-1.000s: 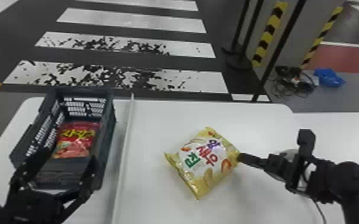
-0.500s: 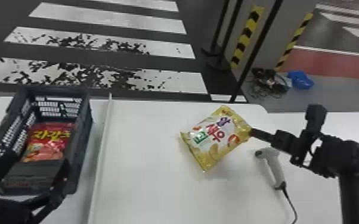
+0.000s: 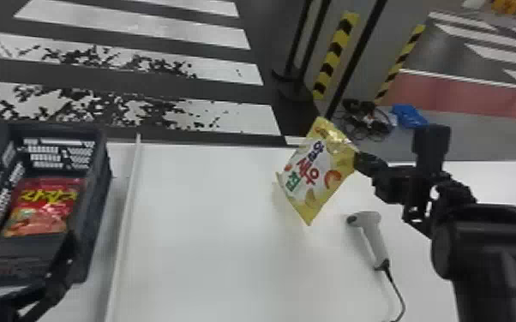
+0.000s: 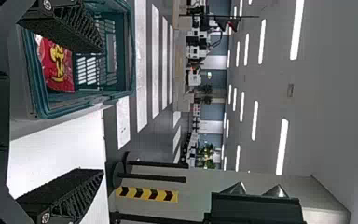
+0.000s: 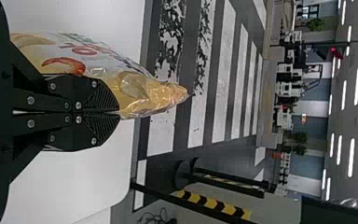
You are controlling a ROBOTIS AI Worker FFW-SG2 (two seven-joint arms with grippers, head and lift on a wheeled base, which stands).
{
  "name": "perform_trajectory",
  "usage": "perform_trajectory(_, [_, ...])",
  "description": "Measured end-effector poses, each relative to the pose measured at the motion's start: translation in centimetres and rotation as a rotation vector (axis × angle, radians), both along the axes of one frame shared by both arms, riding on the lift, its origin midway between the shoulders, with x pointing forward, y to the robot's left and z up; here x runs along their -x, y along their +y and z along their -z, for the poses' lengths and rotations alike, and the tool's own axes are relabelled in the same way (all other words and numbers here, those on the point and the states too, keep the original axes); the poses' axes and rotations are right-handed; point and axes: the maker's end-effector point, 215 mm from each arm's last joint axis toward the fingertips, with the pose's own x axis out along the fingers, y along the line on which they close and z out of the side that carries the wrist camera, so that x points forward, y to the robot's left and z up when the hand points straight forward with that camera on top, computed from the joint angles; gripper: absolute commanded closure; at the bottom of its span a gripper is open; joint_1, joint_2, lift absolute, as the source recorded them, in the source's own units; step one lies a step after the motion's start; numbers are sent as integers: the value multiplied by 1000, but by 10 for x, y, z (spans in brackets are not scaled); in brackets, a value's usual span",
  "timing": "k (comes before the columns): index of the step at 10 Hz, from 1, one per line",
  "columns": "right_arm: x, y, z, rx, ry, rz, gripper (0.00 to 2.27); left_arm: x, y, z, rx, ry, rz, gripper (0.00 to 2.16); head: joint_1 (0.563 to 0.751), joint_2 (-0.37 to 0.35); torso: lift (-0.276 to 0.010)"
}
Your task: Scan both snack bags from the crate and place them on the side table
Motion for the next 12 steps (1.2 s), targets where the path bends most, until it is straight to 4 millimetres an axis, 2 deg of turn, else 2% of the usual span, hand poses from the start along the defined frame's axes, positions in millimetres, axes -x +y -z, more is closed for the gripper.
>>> perform_trajectory(2, [17, 56, 1, 121, 12, -127, 2260, 0, 1, 1, 0, 3, -2, 83, 695, -214, -95])
perform_trajectory(4, [42, 105, 11, 118, 57, -225, 2260, -1, 0, 1, 2, 1, -1, 83, 695, -150, -95])
perform_trajectory(7, [66, 145, 31, 203, 103, -315, 2260, -2, 1, 6, 8, 8, 1, 83, 695, -103, -95])
perform_trajectory(8, [67, 153, 32, 228, 94, -334, 2260, -2, 1, 6, 10, 8, 1, 83, 695, -89, -95])
perform_trajectory(9, [61, 150, 24, 262, 63, -316, 2260, -2, 0, 6, 11, 6, 2, 83, 695, -90, -95])
perform_trajectory(10, [52, 139, 11, 291, 29, -288, 2260, -2, 0, 5, 12, 4, 3, 83, 695, -102, -95])
perform_trajectory(12, [40, 103, -16, 392, -44, -196, 2260, -1, -1, 4, 13, 3, 6, 83, 695, -135, -95])
